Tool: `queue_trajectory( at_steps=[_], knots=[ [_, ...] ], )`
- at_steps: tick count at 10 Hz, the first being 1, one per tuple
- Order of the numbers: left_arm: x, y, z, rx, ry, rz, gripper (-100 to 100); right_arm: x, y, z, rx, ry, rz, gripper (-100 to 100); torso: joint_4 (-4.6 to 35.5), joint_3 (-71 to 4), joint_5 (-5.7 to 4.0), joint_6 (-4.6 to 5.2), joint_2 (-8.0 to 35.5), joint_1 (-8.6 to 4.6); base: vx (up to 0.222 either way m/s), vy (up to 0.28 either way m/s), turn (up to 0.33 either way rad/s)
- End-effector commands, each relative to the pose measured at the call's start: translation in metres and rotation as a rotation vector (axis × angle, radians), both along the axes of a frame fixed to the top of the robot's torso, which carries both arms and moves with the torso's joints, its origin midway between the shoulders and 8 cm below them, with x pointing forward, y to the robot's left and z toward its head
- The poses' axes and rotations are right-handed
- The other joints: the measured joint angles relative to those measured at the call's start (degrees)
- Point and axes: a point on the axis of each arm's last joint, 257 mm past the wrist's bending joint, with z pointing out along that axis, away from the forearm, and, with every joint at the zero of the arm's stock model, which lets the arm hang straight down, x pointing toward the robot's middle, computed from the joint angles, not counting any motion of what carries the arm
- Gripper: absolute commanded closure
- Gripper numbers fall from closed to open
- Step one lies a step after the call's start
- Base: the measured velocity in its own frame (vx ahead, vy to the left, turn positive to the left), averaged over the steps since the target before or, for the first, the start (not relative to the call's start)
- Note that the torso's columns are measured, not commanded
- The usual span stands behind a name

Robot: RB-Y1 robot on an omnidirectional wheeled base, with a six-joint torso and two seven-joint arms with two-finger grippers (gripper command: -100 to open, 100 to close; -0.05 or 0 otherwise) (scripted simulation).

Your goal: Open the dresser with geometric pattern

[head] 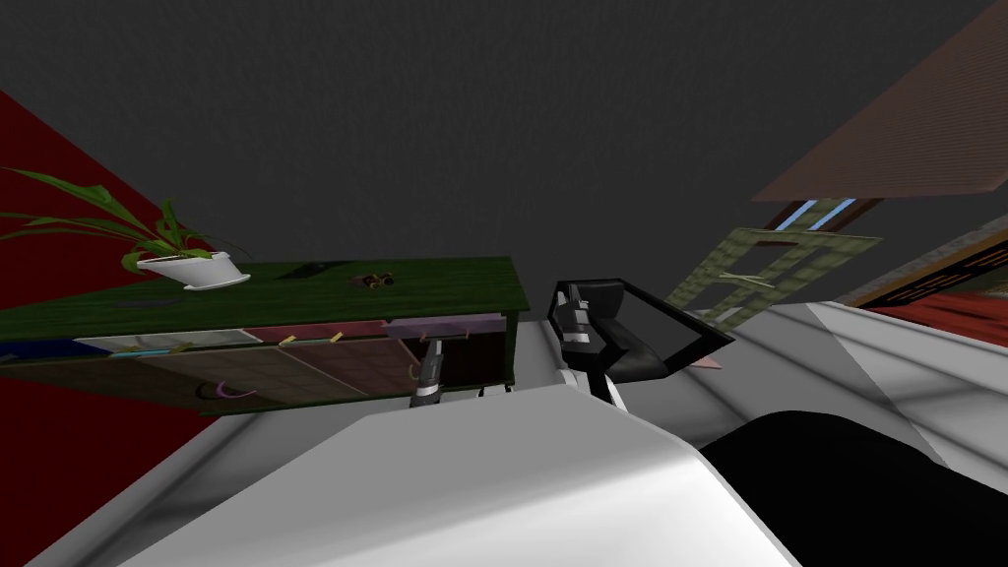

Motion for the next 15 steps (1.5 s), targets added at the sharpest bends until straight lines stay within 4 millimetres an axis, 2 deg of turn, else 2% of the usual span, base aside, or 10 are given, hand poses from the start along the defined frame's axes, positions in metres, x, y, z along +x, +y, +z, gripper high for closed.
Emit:
queue_trajectory(
  at_steps=[1, 3, 4, 5, 8, 11, 12, 13, 14, 15],
  knots=[
    [0.019, 0.004, -0.002, -0.010, 0.006, 0.005, 100, 0.000, 0.000, 0.000, 0.000, 0.000, 0.000, 0, 0.0, -0.1, -0.01, -0.01, -0.2, 0.03, -0.167, 0.001, -0.050],
    [0.024, 0.003, -0.006, -0.008, 0.014, 0.000, 100, 0.000, 0.000, 0.000, 0.000, 0.000, 0.000, 0, 0.1, -0.3, -0.10, -0.04, -0.4, -0.03, -0.084, -0.001, -0.010],
    [0.036, 0.008, -0.005, -0.010, 0.017, 0.007, 100, 0.000, 0.000, 0.000, 0.000, 0.000, 0.000, 0, 0.0, -0.4, -0.10, -0.03, -0.6, -0.05, -0.073, -0.017, -0.048],
    [0.038, 0.008, -0.005, -0.010, 0.016, 0.005, 100, 0.000, 0.000, 0.000, 0.000, 0.000, 0.000, 0, -0.1, -0.3, -0.07, 0.01, -0.5, -0.07, -0.082, -0.011, -0.025],
    [0.063, 0.020, -0.002, -0.009, 0.020, 0.022, 100, 0.000, 0.000, 0.000, 0.000, 0.000, 0.000, 0, 0.0, -0.2, -0.06, 0.02, -0.3, -0.09, -0.114, -0.010, -0.049],
    [0.080, 0.026, 0.002, -0.005, 0.019, 0.030, 100, 0.000, 0.000, 0.000, 0.000, 0.000, 0.000, 0, 0.1, -0.2, -0.16, 0.00, -0.1, -0.21, -0.127, -0.018, -0.034],
    [0.080, 0.026, 0.001, -0.004, 0.021, 0.030, 100, 0.000, 0.000, 0.000, 0.000, 0.000, 0.000, 0, 0.2, -0.1, -0.18, 0.00, -0.1, -0.17, -0.061, 0.001, 0.000],
    [0.091, 0.035, 0.004, -0.002, 0.023, 0.045, 100, 0.000, 0.000, 0.000, 0.000, 0.000, 0.000, 0, 0.1, -0.2, -0.19, 0.00, -0.3, -0.17, -0.080, -0.009, -0.055],
    [0.094, 0.034, 0.005, 0.000, 0.022, 0.043, 100, 0.000, 0.000, 0.000, 0.000, 0.000, 0.000, 0, 0.2, -0.2, -0.21, -0.02, -0.3, -0.18, -0.089, -0.021, -0.034],
    [0.104, 0.044, 0.005, 0.004, 0.031, 0.063, 100, 0.000, 0.000, 0.000, 0.000, 0.000, 0.000, 0, 0.2, -0.2, -0.22, -0.01, -0.2, -0.24, -0.133, -0.016, -0.062]
  ],
)
